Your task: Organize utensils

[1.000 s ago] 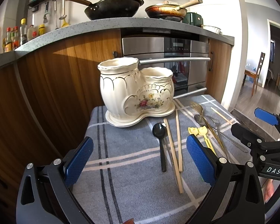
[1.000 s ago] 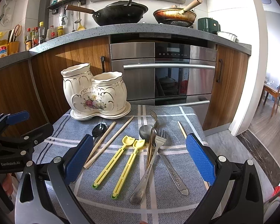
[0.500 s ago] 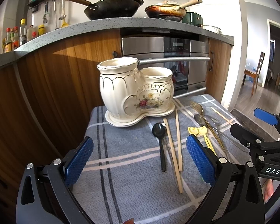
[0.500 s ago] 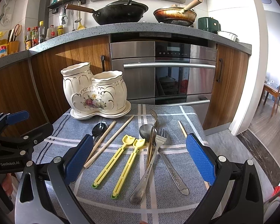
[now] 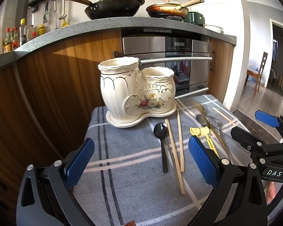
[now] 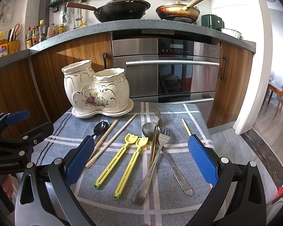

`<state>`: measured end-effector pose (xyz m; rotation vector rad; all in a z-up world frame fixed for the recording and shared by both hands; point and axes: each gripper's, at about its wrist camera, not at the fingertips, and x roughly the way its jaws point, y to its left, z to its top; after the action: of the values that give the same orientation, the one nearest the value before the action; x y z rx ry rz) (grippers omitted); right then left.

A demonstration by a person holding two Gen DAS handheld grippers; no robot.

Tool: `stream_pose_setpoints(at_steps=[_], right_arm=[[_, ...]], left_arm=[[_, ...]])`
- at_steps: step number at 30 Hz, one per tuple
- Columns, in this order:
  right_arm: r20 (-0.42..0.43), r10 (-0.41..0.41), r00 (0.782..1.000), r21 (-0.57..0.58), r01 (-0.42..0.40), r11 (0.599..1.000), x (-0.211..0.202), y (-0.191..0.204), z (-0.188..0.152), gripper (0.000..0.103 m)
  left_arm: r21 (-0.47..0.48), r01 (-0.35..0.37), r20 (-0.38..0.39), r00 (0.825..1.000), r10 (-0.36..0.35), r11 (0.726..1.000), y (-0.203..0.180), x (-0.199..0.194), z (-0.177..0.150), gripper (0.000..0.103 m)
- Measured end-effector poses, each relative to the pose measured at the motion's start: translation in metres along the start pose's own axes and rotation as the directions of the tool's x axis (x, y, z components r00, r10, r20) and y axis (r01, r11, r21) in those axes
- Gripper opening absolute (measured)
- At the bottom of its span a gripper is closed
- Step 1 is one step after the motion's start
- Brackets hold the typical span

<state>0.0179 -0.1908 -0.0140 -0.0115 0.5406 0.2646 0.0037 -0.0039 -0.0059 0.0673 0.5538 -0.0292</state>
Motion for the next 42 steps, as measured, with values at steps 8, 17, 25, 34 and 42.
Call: stream_pose_setpoints(at_steps=[8,17,25,34,42], right_arm=[[-0.095,0.073,0.993,0.088,-0.064,0.994,0.012,-0.010,-0.003,0.098],[-0.158,0.076,0.985,0.054,-0.068,0.996,0.030,-0.005,-0.004,0.096],[-0.262,0.035,0.965,0.018,-0.032,0.999,0.058,0.000,-0.007,0.056],[-0.328,0.029,0.944,0.004,-0.029,1.000,0.076,0.005,-0.013,0.027],[-0.360,0.000,0.933,-0.022,-0.009,1.000,0.085,0.010,-0.015,0.025]], left_arm=[[-0.022,0.038,-0.005,0.999,-0.038,0.999,0.006,-0.002,0.001,0.099],[0.030,0.059,-0.098,0.994,-0.055,0.998,0.008,0.012,-0.004,0.099],[0.034,0.036,-0.110,0.993,-0.032,0.999,0.016,0.021,-0.009,0.099],[0.018,0.081,-0.103,0.992,-0.079,0.997,0.018,0.020,-0.006,0.099],[0.006,0.091,-0.105,0.990,-0.090,0.996,0.020,0.020,-0.006,0.099]])
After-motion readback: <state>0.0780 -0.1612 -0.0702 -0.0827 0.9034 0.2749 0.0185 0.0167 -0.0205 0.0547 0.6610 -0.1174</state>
